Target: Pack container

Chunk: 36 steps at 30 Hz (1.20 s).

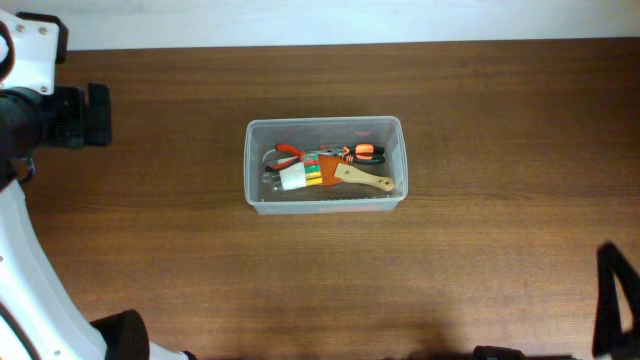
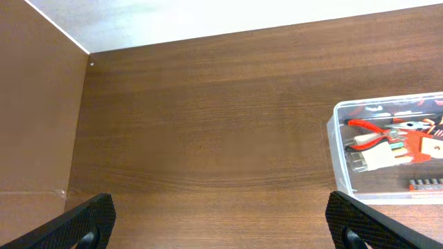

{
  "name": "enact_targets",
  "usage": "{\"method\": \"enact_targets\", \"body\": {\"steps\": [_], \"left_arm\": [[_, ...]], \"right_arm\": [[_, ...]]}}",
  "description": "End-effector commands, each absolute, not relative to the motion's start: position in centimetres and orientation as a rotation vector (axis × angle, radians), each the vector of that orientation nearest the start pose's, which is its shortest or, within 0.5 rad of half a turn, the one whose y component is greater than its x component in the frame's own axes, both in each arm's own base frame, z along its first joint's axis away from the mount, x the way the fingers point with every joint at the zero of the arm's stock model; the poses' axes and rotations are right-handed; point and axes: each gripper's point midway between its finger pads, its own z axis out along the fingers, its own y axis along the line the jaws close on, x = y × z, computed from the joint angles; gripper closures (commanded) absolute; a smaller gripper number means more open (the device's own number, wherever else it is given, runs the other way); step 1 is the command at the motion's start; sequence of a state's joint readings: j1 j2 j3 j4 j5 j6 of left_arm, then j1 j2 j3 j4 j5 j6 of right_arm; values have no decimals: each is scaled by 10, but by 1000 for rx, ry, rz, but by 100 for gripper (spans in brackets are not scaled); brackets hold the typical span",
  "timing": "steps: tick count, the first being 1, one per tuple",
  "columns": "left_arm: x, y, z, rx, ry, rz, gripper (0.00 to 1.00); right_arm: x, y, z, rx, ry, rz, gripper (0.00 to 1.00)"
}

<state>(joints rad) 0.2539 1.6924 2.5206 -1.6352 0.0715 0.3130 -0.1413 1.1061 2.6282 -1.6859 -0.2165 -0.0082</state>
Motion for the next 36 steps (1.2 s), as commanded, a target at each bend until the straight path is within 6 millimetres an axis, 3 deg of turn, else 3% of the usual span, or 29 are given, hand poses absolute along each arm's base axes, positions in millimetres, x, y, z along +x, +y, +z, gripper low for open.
{"method": "enact_targets", "body": {"steps": [1,13,16,20,26,29,31,36], "left_arm": [[332,73,422,89,2371,172,1],[332,73,422,90,2371,172,1],[332,73,422,89,2371,172,1],[332,73,422,90,2371,172,1],[332,73,422,89,2371,172,1],[332,73,422,89,2371,172,1],[332,73,422,89,2371,172,1],[332,73,422,89,2371,172,1]], "right_arm": [[93,27,555,-66,1738,86,2],[93,26,555,-64,1738,83,2],[94,17,554,-24,1739,35,2],[102,2,542,42,1793,-32,2],[114,-1,517,43,1775,-35,2],[124,4,487,16,1748,-8,2],[130,5,454,8,1756,3,2],[139,3,346,21,1873,15,2]]}}
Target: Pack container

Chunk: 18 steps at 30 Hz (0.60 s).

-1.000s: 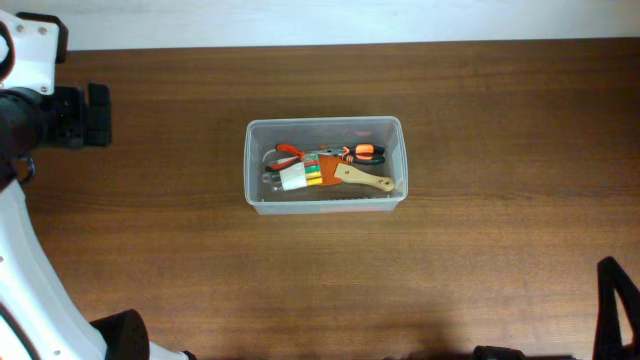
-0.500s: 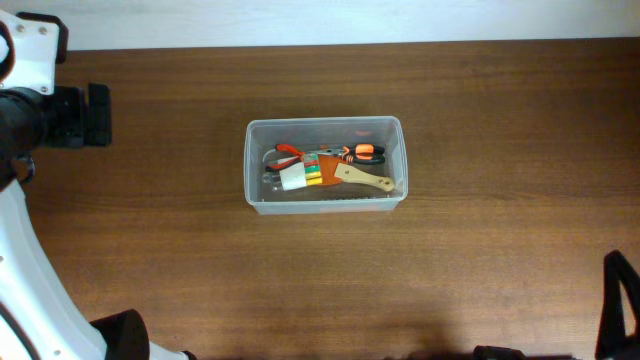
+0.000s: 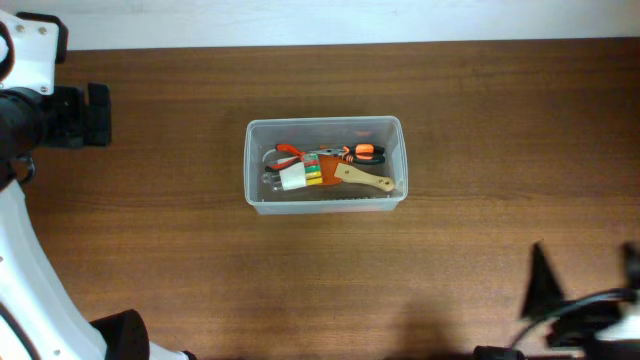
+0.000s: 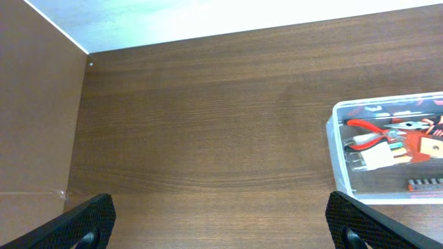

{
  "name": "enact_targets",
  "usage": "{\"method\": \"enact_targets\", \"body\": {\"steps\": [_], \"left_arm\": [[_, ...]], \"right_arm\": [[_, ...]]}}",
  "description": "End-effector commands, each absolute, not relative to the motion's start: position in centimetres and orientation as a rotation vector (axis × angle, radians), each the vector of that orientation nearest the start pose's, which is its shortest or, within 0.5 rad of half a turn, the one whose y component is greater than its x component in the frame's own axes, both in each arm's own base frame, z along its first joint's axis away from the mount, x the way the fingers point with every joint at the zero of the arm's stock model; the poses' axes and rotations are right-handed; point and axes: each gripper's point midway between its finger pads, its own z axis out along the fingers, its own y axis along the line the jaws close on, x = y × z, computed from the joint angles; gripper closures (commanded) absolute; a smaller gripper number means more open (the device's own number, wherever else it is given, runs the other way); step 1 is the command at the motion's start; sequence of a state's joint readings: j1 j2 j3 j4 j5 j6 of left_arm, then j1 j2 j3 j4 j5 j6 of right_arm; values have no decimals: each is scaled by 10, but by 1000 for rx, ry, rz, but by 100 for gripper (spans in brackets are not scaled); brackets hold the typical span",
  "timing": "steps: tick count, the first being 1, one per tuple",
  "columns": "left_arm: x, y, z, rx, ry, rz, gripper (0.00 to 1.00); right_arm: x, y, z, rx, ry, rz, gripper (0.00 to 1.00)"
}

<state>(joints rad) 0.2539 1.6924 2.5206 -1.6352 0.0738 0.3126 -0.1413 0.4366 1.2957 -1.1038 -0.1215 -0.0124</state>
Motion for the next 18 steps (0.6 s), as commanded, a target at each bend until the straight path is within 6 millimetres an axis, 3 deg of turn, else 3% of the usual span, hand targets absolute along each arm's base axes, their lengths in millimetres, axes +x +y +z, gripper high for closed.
{"method": "enact_targets", "body": {"steps": [1,2,10,18], "left_arm": [[332,73,422,89,2371,172,1],[332,73,422,90,2371,172,1],[332,73,422,89,2371,172,1],[332,73,422,89,2371,172,1]], "right_arm": [[142,3,326,24,1895,18,2],[149,2,300,26,1914,21,2],[183,-3,195,35,1995,32,2],[195,-4,138,39,2033,36,2]]}}
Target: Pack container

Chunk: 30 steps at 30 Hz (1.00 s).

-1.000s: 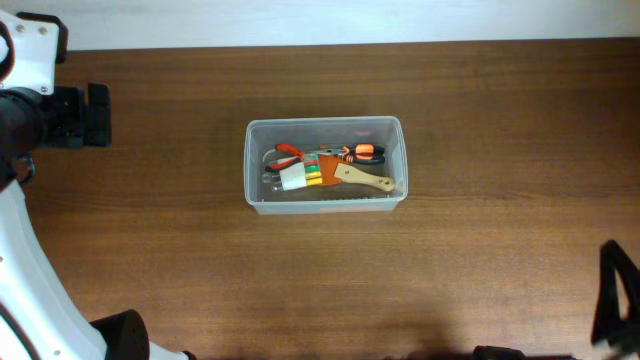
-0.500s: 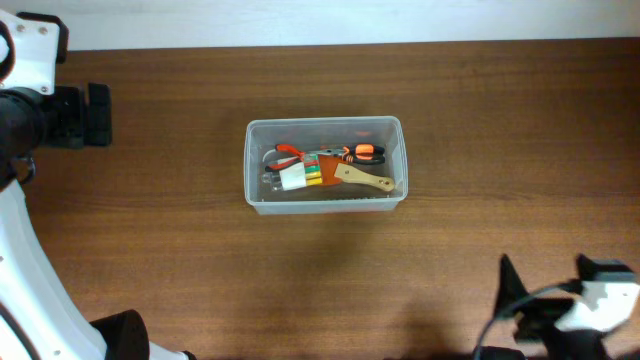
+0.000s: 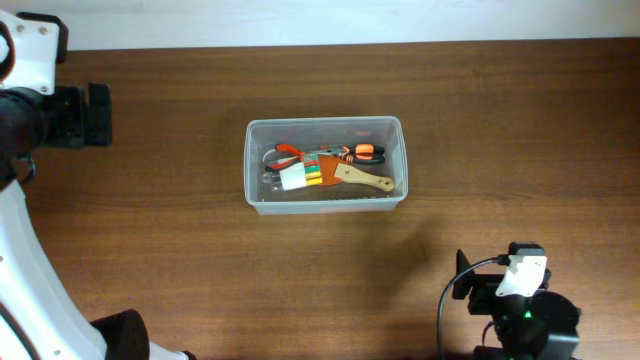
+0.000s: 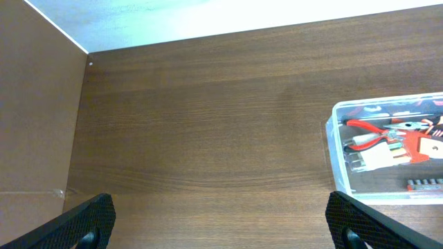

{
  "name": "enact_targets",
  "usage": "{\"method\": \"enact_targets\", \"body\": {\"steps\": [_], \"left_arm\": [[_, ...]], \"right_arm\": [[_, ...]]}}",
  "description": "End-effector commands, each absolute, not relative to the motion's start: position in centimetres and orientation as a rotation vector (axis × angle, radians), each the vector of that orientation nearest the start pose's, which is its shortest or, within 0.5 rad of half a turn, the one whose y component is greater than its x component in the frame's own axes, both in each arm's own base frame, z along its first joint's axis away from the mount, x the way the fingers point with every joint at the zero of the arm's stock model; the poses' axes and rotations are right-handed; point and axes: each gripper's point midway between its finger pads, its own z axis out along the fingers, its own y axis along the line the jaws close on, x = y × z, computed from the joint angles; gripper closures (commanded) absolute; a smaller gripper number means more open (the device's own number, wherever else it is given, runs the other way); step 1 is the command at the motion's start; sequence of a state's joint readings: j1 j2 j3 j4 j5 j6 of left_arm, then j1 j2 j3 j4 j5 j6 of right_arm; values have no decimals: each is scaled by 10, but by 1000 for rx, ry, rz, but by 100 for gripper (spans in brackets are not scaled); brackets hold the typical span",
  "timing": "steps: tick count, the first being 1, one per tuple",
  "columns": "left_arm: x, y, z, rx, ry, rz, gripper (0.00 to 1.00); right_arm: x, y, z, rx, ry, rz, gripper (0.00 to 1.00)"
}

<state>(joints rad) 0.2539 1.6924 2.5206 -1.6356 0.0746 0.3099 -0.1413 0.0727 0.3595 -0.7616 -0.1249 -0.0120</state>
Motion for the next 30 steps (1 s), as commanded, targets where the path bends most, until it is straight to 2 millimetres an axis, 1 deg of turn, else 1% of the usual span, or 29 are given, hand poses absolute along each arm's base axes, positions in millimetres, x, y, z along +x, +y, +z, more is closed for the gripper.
{"method": "enact_targets", "body": {"steps": [1,15,30], "left_arm": [[332,73,422,89,2371,172,1],[332,73,422,89,2371,172,1],[332,73,422,90,2371,172,1]], "right_arm": [[195,-4,133,39,2037,36,2],[193,-4,78,53,2150,49,2],[192,-6,77,59,2157,39,2]]}}
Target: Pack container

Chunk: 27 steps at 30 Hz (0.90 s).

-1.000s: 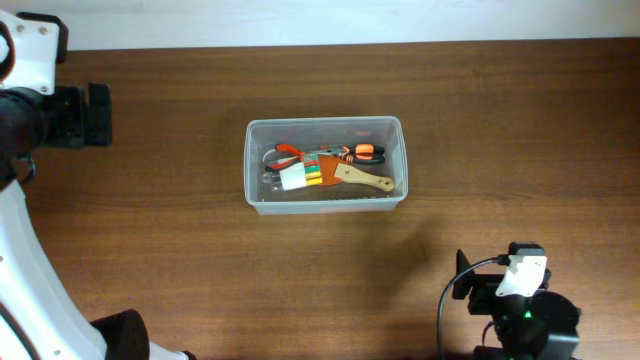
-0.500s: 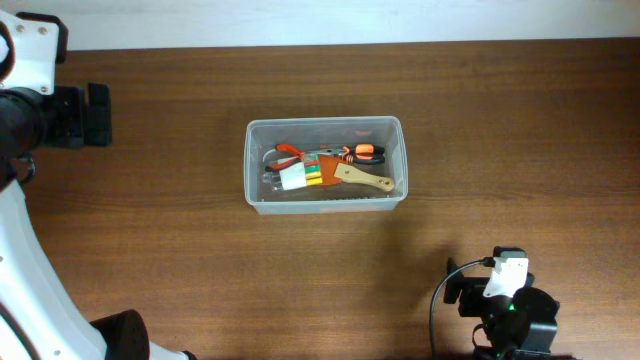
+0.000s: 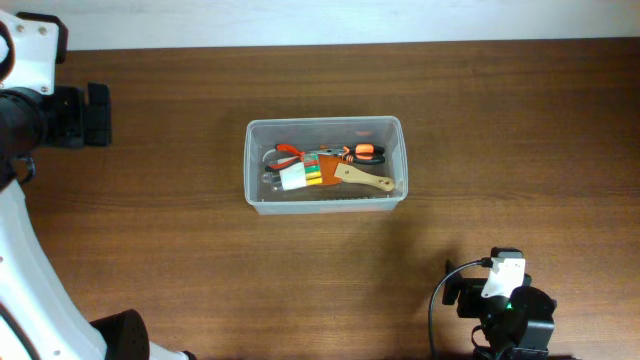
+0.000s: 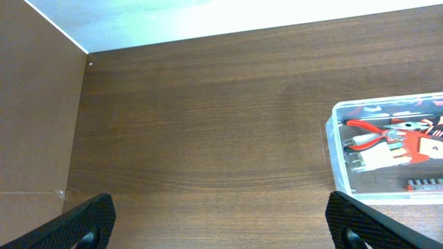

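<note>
A clear plastic container (image 3: 325, 127) stands mid-table, holding red-handled pliers (image 4: 368, 131), a wooden-handled tool (image 3: 365, 180), a white block with coloured stripes (image 3: 296, 177) and a row of small bits (image 4: 423, 183). My left gripper (image 4: 221, 221) hovers well to the left of the container, open wide with nothing between its black fingers (image 4: 90, 218). In the overhead view it shows at the far left (image 3: 95, 115). My right arm (image 3: 500, 305) sits folded at the table's near edge, right of the container, with its jaws hidden.
The brown wooden table (image 3: 500, 120) runs back to a white wall (image 4: 208, 17). A brown side panel (image 4: 34, 111) borders the table on the left in the left wrist view. The left arm's white link (image 3: 35, 280) curves along the left edge.
My right arm has settled slightly lower and further left at the near edge. The left gripper and the container with its contents stand as before.
At first only a dark part of my right arm showed at the bottom right corner. Then it was further left, blurred. Later it sat folded near the front edge, where it is now. The left gripper stayed open and the container unmoved.
</note>
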{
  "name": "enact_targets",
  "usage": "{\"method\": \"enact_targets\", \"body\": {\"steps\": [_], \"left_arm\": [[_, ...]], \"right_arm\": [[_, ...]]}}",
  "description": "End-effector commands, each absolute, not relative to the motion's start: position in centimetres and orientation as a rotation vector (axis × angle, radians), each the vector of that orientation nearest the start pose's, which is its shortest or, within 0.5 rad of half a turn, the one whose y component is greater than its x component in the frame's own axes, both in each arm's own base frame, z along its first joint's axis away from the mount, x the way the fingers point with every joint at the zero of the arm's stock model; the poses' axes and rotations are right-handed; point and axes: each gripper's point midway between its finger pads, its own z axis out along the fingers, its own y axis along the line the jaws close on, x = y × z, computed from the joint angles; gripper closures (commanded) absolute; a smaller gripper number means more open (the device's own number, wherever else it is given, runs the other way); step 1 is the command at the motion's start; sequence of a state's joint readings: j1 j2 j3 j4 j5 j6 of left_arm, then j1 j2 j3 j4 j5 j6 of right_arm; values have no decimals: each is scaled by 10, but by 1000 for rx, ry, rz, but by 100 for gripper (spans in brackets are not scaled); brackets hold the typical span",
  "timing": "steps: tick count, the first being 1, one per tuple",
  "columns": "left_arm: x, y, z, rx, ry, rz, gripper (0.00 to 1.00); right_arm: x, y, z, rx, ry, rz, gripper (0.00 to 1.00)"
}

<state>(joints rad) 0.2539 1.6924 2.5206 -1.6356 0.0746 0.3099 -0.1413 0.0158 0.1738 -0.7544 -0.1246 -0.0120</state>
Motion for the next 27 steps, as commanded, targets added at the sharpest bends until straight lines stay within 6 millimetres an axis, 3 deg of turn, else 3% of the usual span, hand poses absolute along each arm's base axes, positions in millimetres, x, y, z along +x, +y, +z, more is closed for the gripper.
{"method": "enact_targets", "body": {"steps": [1,10,15,23,27], "left_arm": [[332,73,422,89,2371,172,1],[332,73,422,90,2371,172,1],[314,66,426,101,2359,176,1],[306,38,448,192,2005,200,1],[298,18,423,248,1853,192,1]], "right_arm": [[192,-6,77,59,2157,39,2],[192,-6,77,59,2157,39,2],[192,-6,77,59,2157,39,2],[192,-6,77,59,2157,39,2],[192,-6,77,59,2157,39,2]]}}
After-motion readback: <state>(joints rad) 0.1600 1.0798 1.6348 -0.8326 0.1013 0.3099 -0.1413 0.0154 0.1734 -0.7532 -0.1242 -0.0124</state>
